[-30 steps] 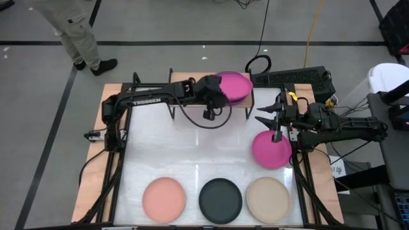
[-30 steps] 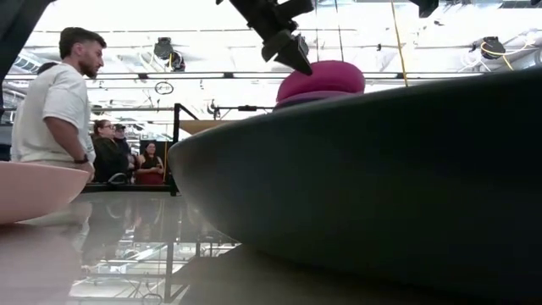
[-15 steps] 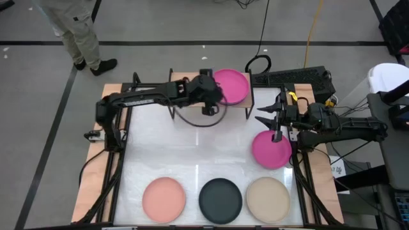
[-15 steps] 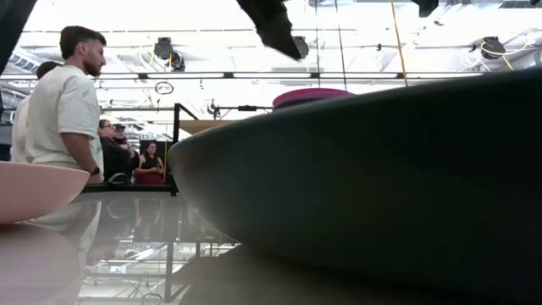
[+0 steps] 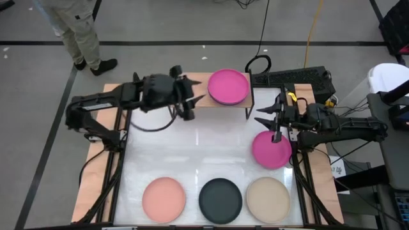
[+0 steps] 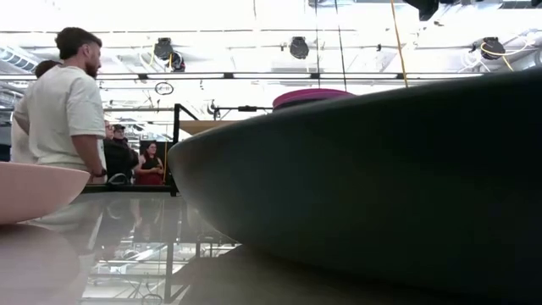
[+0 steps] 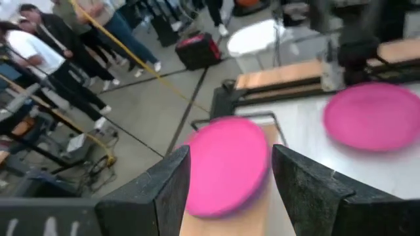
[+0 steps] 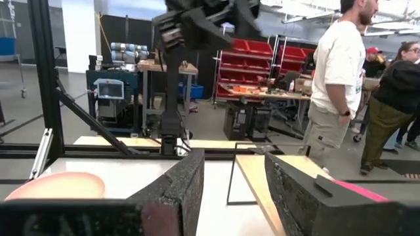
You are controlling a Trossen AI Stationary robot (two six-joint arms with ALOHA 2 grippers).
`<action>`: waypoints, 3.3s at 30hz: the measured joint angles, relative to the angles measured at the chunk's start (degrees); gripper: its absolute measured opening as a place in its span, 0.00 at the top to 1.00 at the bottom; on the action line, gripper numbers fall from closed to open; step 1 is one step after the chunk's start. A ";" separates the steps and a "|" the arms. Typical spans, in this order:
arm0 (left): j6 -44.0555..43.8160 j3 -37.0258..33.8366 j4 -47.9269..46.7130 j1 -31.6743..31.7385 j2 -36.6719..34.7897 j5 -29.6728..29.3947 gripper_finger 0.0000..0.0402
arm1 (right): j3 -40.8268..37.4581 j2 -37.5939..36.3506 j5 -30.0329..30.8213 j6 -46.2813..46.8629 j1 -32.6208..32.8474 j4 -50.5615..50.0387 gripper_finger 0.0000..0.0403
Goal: Place and stack plates onto a shelf
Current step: Put the pink plate on the shelf
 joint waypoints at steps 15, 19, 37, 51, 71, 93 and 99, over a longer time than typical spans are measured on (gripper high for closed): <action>-9.96 -48.29 43.04 -8.40 -19.55 -0.85 0.46 | 0.56 1.11 0.36 0.41 -0.15 -6.18 0.65; -12.24 -58.52 56.38 -9.98 -22.65 -2.21 0.46 | 4.71 3.94 0.67 0.46 -0.99 -12.82 0.65; -14.72 -70.25 72.54 -11.78 -23.61 -3.10 0.46 | 11.28 16.43 1.40 9.17 -1.03 -36.87 0.65; -20.22 -70.25 72.83 -11.78 -23.61 -2.96 0.46 | 7.47 18.40 0.73 14.16 -1.03 -37.96 0.65; -22.52 -70.25 72.80 -11.78 -23.59 -2.82 0.46 | -5.14 18.41 -4.61 28.64 -1.02 -30.72 0.65; -24.57 -70.25 72.80 -11.78 -23.59 -2.82 0.46 | -8.87 18.43 -7.43 40.92 -1.05 -35.78 0.65; -24.64 -70.25 72.80 -11.78 -23.59 -2.82 0.46 | -8.87 18.42 -9.00 36.35 -0.98 -32.69 0.65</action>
